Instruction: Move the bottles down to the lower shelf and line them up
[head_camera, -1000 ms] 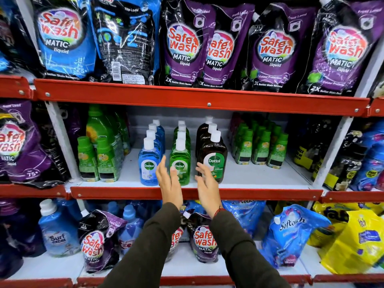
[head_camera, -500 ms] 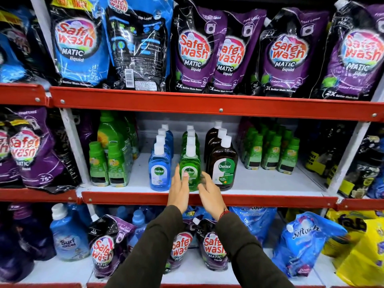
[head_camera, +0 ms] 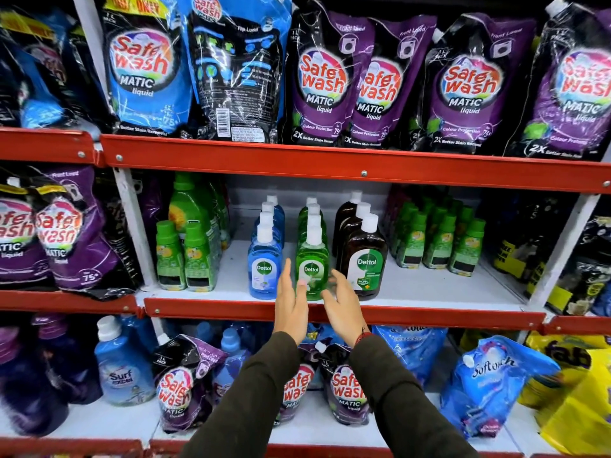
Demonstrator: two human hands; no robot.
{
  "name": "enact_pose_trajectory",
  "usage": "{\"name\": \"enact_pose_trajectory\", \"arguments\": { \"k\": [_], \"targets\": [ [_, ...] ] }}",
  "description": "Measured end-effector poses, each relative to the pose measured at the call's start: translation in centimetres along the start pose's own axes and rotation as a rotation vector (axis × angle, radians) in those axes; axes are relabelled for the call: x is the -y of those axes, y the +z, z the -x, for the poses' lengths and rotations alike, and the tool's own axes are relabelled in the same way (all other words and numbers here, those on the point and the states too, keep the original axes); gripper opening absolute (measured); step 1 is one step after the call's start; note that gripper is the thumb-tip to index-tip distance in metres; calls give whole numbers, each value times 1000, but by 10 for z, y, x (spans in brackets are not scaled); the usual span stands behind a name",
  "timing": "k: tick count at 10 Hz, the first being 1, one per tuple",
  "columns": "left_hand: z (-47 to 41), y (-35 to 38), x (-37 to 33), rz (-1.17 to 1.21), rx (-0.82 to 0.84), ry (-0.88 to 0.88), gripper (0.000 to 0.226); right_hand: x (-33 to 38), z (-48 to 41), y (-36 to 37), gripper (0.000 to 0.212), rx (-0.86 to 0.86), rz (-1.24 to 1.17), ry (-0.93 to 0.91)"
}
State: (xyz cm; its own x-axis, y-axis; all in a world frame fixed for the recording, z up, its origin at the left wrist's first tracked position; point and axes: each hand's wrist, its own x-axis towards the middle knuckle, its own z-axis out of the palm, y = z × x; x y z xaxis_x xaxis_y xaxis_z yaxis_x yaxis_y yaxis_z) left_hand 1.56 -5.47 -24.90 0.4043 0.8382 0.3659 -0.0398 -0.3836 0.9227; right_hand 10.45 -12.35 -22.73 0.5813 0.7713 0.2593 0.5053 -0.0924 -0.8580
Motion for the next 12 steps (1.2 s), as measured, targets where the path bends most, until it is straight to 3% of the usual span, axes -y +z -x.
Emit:
{"name": "enact_pose_trajectory", "arguments": {
  "k": [1,2,4,11,12],
  "targets": [
    [5,-16,5,-1,-220,127,49,-2,5,9,33,-162,-58,-68],
    [-7,-36,6,18,-353,123,45,9,8,23,26,-183,-143,-101],
    [-40,-66,17,55,-200,-107,51,36,-3,60,54,200,-134,15],
    [-46,-74,25,16,-97,-161,55,32,-19,65,60,345,-159,77],
    [-43,-71,23,-17,-150,-118,59,36,-10,51,53,251,-166,25]
  ]
}}
